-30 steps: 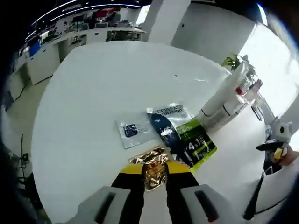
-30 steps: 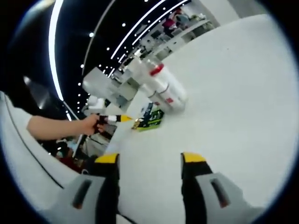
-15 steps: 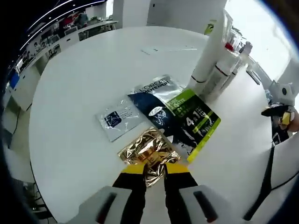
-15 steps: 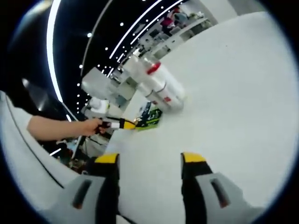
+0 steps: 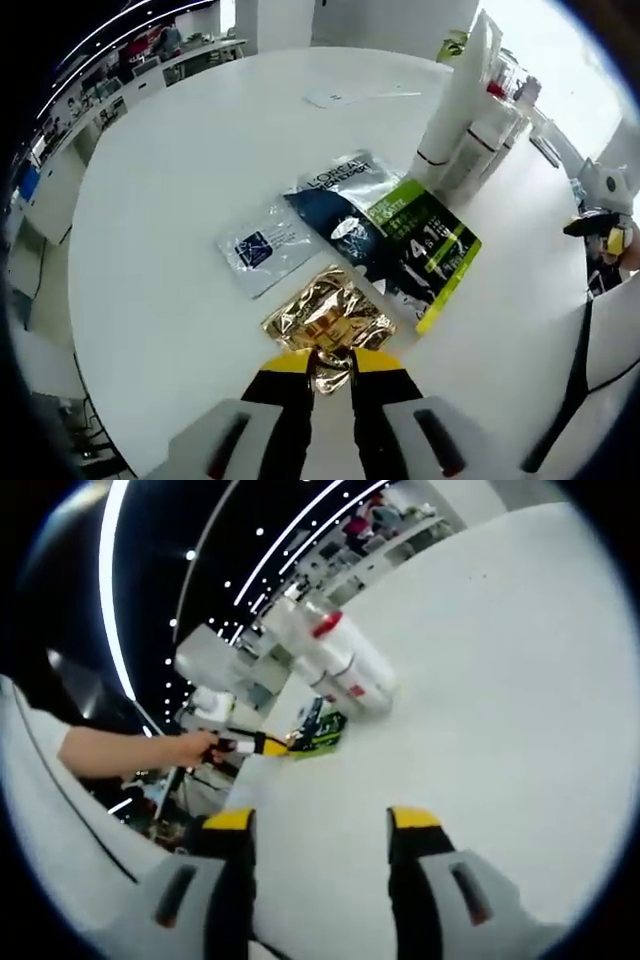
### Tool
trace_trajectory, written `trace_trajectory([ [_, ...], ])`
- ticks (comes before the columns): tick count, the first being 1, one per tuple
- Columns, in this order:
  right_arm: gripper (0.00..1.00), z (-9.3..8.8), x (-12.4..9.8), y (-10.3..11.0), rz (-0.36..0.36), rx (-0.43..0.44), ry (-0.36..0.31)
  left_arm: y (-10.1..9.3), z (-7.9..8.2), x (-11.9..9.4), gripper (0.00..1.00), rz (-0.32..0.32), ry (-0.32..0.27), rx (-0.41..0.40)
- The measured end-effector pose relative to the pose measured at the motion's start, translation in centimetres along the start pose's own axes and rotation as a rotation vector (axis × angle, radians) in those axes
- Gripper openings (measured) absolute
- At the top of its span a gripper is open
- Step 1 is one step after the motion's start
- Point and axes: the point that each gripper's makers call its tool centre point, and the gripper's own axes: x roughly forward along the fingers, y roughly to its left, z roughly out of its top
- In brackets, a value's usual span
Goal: Arrange the skincare products in the storage area until every visible bottle or jar stands upright without overlapping.
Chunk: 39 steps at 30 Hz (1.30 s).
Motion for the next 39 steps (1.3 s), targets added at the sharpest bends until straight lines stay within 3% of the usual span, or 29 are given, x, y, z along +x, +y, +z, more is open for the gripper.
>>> trace_trajectory([
  [6, 0.51, 0.0, 0.1, 0.1, 0.001, 0.001, -0.002, 0.0, -0.2, -0.1, 0.15, -0.004, 0.011, 0.005],
  [14, 0.51, 0.1, 0.2, 0.3, 0.010, -0.002, -0.006, -0.1, 0.5, -0.7, 0.18, 0.008, 0.025, 0.084],
  [24, 0.51, 0.3, 0.0, 0.4, 0.013, -0.015, -0.020, 0.1, 0.3, -1.6, 0.18, 0.037, 0.024, 0.092],
  [27, 0.51, 0.5, 0.0, 0.5, 0.014, -0.021, -0.027, -1.1, 1.5, -2.3, 0.18, 0.032, -0.088, -0.029],
  [32, 0.51, 0.7, 0.0, 1.1, 0.027, -0.036, -0.032, -3.6, 1.7, -3.9, 0.22, 0.015, -0.188, -0.096],
  [39, 0.51, 0.9, -0.5, 1.8, 0.037, -0.063, -0.032, -7.7, 2.2, -6.5, 0.27, -0.020, -0.322, -0.100],
])
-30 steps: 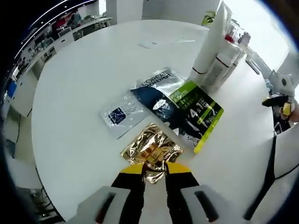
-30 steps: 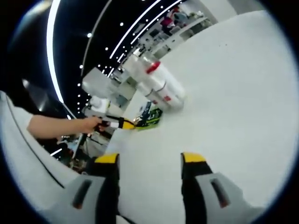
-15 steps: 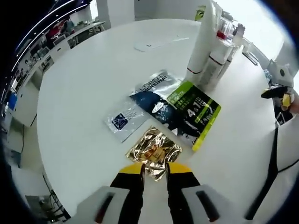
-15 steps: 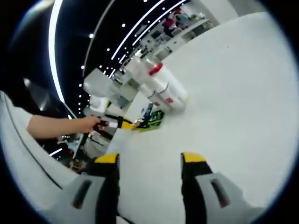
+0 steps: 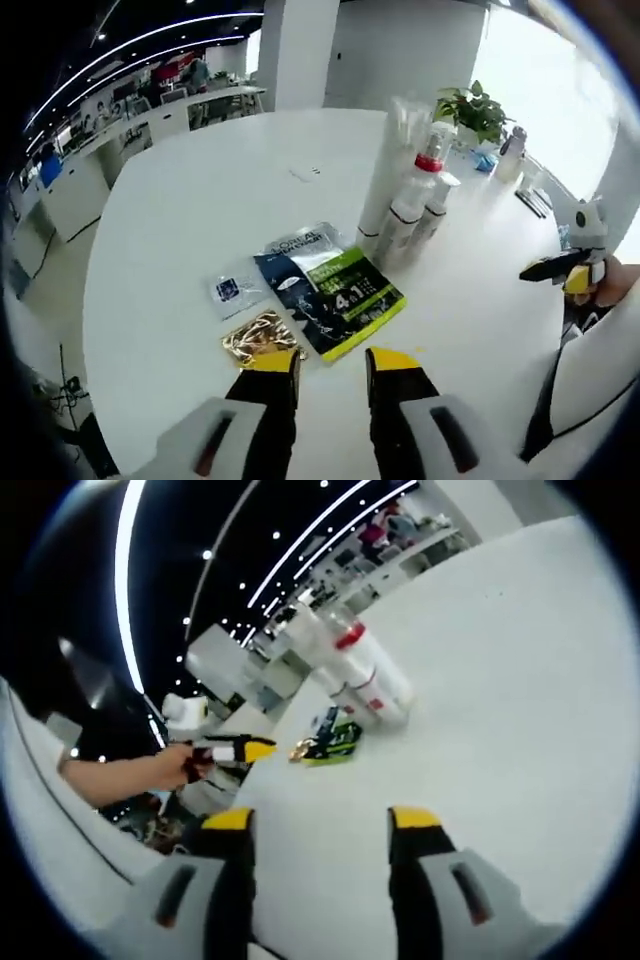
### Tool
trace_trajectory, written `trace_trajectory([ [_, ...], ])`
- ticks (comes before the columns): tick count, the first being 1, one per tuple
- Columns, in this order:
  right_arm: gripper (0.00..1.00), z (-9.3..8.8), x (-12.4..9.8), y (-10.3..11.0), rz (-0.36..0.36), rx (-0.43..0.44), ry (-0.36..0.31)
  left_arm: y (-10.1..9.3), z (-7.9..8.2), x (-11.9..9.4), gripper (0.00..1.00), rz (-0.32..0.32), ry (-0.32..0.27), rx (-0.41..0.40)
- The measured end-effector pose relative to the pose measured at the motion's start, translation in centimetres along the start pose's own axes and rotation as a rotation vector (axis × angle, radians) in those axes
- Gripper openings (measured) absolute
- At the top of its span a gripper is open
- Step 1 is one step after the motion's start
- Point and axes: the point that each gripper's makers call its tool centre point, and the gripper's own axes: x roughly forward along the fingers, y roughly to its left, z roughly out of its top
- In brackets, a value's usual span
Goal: Arrange the skincare products in the storage area until every visible bottle or jar stands upright without overlapping.
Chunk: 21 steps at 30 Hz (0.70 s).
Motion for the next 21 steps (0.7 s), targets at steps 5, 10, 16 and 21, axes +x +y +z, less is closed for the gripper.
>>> trace_trajectory([
  [5, 0.52, 0.7, -0.7, 0.1, -0.004, -0.035, -0.007, -3.4, -0.2, -2.5, 0.34, -0.024, -0.097, -0.012],
  [10, 0.54, 2.9, -2.0, 0.1, -0.019, -0.094, -0.054, -5.3, -1.5, -5.0, 0.40, -0.012, -0.164, -0.030],
  [16, 0.56, 4.2, -2.9, 1.1, -0.040, -0.203, -0.062, -6.7, -1.8, -6.8, 0.52, -0.033, -0.219, -0.091],
  [21, 0.60, 4.6, -2.8, 2.9, -0.031, -0.291, -0.046, -7.0, -0.4, -8.6, 0.57, -0.017, -0.311, -0.122],
])
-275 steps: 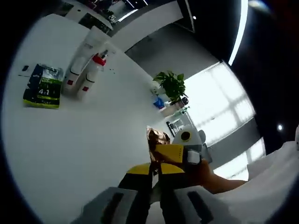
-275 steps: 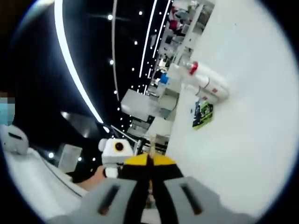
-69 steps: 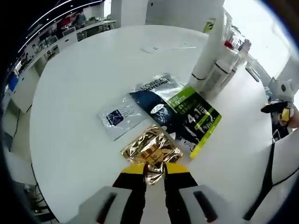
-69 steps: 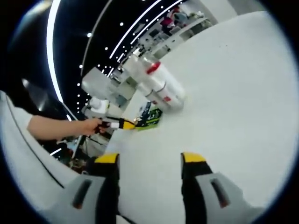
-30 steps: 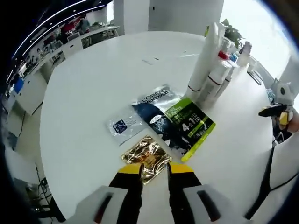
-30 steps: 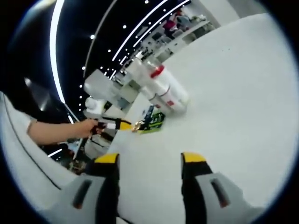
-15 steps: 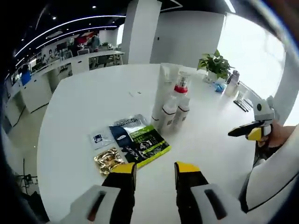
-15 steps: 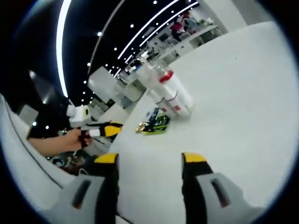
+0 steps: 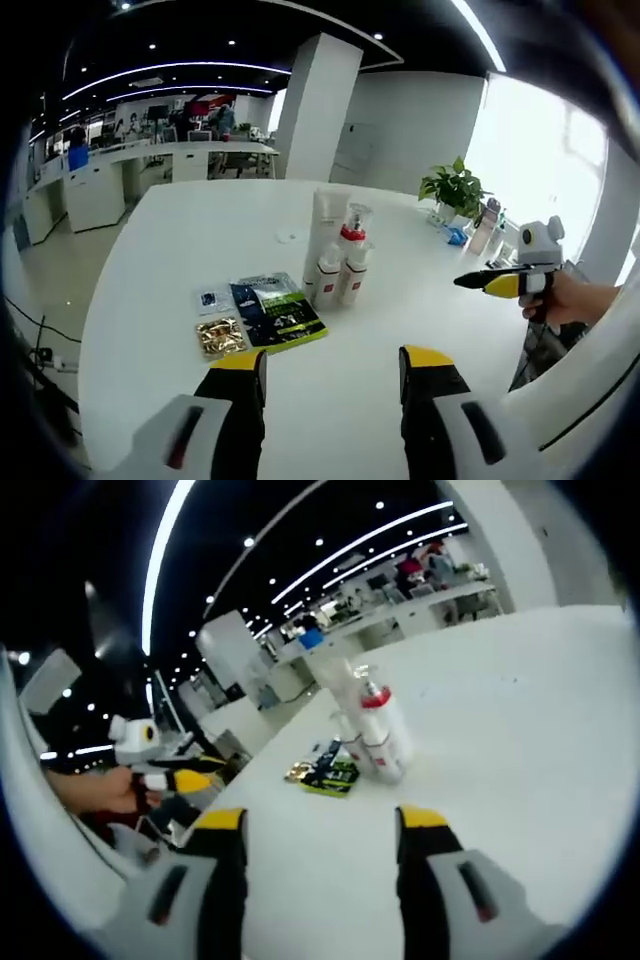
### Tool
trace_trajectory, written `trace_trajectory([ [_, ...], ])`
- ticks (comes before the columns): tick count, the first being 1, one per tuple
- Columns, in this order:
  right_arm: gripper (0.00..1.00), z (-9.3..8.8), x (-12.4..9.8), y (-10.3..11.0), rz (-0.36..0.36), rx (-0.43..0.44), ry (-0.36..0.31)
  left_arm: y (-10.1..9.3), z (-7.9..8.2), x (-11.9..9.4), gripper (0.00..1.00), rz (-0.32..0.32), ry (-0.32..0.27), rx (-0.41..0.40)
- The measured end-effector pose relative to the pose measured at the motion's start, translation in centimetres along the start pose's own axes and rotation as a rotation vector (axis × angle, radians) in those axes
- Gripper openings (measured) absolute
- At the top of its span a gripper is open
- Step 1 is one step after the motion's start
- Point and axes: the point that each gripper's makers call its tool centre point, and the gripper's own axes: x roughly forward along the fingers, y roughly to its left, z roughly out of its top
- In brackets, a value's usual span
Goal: Arrange the skincare products in the storage area until every visible bottle or jar stands upright without overlapping.
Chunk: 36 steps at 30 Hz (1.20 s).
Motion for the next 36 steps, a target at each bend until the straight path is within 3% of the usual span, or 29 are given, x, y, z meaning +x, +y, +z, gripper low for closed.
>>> trace_trajectory([
  [8, 0.70, 1.6, 0.3, 2.6, 0.021, -0.086, -0.013, 0.4, 1.5, -1.5, 0.63, 0.042, -0.084, -0.026],
  [11, 0.75, 2.0, 0.3, 2.6, 0.002, -0.107, -0.031, 0.8, 1.2, -1.8, 0.65, 0.050, -0.093, -0.041],
  [15, 0.83, 2.4, -0.1, 2.3, -0.053, -0.204, -0.060, 1.2, 0.2, -2.5, 0.72, 0.080, -0.095, -0.051],
  [23, 0.93, 2.0, -1.1, 2.6, -0.084, -0.214, -0.059, 1.4, -0.2, -3.5, 0.81, 0.115, -0.145, -0.051],
  [29, 0.94, 1.4, -1.8, 2.8, -0.096, -0.212, -0.050, 1.0, -0.8, -4.1, 0.83, 0.121, -0.148, -0.047],
  [36, 0.95, 1.3, -2.1, 3.5, -0.080, -0.228, -0.055, 0.8, -0.3, -5.4, 0.83, 0.147, -0.182, -0.030],
])
